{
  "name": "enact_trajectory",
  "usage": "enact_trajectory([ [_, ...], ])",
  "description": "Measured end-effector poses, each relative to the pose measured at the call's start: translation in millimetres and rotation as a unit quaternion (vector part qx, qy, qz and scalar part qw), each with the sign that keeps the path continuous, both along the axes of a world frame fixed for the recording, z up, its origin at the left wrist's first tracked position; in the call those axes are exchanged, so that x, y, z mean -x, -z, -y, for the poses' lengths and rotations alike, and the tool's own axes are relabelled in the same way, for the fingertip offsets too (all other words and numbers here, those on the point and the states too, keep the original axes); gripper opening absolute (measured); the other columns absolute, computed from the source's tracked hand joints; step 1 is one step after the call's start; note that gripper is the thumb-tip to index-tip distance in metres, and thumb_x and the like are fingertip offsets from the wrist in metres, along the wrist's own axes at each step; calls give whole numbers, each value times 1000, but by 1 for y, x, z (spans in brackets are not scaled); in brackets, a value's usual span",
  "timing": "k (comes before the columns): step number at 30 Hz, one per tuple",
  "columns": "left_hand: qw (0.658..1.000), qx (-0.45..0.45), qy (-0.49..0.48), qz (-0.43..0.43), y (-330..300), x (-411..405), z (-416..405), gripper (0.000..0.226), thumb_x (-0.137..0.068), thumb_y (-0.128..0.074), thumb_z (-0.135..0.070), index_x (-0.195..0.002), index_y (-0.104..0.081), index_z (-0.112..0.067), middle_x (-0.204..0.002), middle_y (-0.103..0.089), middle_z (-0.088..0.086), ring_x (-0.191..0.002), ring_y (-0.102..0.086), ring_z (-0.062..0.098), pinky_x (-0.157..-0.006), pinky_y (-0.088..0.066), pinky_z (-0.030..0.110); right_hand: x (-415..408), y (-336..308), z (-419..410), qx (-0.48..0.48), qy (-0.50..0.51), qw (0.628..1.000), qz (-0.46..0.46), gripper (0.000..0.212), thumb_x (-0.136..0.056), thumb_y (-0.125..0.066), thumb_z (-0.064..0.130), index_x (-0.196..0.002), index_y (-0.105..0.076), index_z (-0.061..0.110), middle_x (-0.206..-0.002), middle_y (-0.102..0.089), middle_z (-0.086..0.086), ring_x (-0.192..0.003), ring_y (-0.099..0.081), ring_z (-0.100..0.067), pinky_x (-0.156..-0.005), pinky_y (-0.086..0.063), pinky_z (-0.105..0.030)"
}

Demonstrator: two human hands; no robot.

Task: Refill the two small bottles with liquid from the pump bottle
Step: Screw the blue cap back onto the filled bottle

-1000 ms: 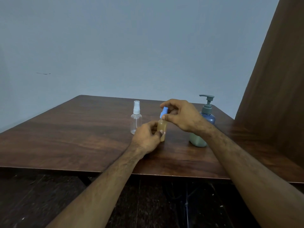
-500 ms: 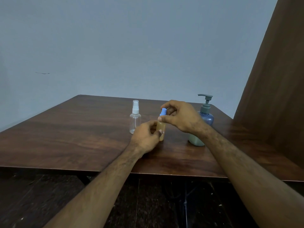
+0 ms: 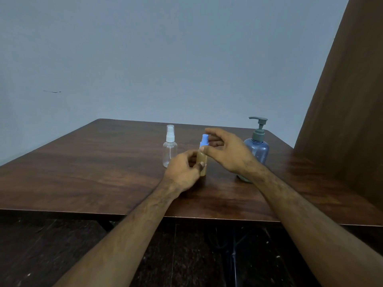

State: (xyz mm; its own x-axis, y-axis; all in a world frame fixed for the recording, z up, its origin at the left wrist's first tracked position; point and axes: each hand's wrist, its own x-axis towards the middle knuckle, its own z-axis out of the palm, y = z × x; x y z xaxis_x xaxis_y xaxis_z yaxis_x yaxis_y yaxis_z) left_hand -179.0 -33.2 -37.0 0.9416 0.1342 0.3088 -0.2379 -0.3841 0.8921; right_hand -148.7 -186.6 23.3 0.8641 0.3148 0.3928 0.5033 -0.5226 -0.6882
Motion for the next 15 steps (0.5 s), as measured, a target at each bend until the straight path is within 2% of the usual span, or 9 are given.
enact_trajectory([
  [1, 1000, 7, 1, 2, 0, 0, 0, 27, -94, -68, -18, -121, -68, -22, -106, -75, -9, -101, -70, 8, -98, -56, 36, 0, 0, 0, -8, 0, 1000, -1, 53, -100, -75, 16, -151, -60, 20, -128, -73, 3, -114, -69, -10, -107, -56, -29],
  [2, 1000, 12, 3, 4, 0, 1, 1, 30, -94, -68, -17, -124, -67, -20, -107, -75, -7, -101, -70, 8, -97, -56, 35, 0, 0, 0, -19, 4, 1000, -1, 50, -101, -72, 12, -149, -62, 20, -128, -75, 1, -115, -71, -14, -108, -56, -33],
  [5, 1000, 2, 3, 7, -1, 1, 0, 30, -94, -68, -17, -123, -67, -22, -105, -74, -11, -99, -70, 3, -94, -57, 29, 2, 3, -2, -28, 22, 999, 10, 47, -97, -80, 18, -142, -68, 21, -99, -72, 9, -93, -68, -11, -99, -60, -31],
  [6, 1000, -4, 2, 7, -1, 2, 0, 26, -94, -69, -18, -119, -68, -23, -104, -74, -13, -99, -69, 1, -94, -56, 28, 2, 4, -3, -25, 23, 999, 12, 49, -95, -82, 22, -142, -67, 20, -97, -68, 10, -90, -65, -9, -97, -60, -30],
  [8, 1000, -6, 1, 6, -2, 3, 0, 23, -94, -69, -19, -117, -69, -22, -105, -74, -12, -100, -69, 4, -96, -55, 29, 3, 5, -3, -31, 24, 999, 2, 55, -96, -81, 24, -147, -63, 18, -109, -70, 10, -100, -65, -7, -102, -57, -30],
  [10, 1000, -1, 0, 3, -2, 3, 1, 28, -94, -69, -19, -122, -69, -20, -109, -74, -9, -104, -69, 8, -98, -55, 32, 3, 4, -4, -48, 19, 999, -12, 52, -100, -76, 18, -150, -62, 17, -125, -72, 5, -114, -68, -9, -111, -55, -33],
  [11, 1000, 2, 0, 1, -3, 4, 1, 29, -94, -70, -19, -123, -68, -20, -109, -74, -8, -104, -69, 8, -99, -55, 33, 3, 4, -4, -52, 17, 998, -14, 49, -100, -74, 15, -148, -64, 17, -124, -73, 3, -112, -69, -10, -111, -55, -34],
  [14, 1000, 1, -2, 3, -3, 4, 1, 27, -93, -71, -20, -120, -69, -22, -107, -74, -10, -103, -70, 7, -96, -55, 30, 3, 6, -6, -35, 28, 999, 4, 42, -97, -80, 19, -138, -71, 18, -103, -70, 7, -92, -64, -8, -95, -59, -28],
  [15, 1000, 0, -1, 4, -3, 4, 0, 26, -93, -71, -20, -119, -69, -22, -106, -75, -11, -103, -70, 7, -96, -55, 29, 3, 6, -6, -30, 29, 999, 7, 43, -96, -82, 23, -138, -70, 18, -102, -68, 7, -90, -62, -9, -92, -58, -27],
])
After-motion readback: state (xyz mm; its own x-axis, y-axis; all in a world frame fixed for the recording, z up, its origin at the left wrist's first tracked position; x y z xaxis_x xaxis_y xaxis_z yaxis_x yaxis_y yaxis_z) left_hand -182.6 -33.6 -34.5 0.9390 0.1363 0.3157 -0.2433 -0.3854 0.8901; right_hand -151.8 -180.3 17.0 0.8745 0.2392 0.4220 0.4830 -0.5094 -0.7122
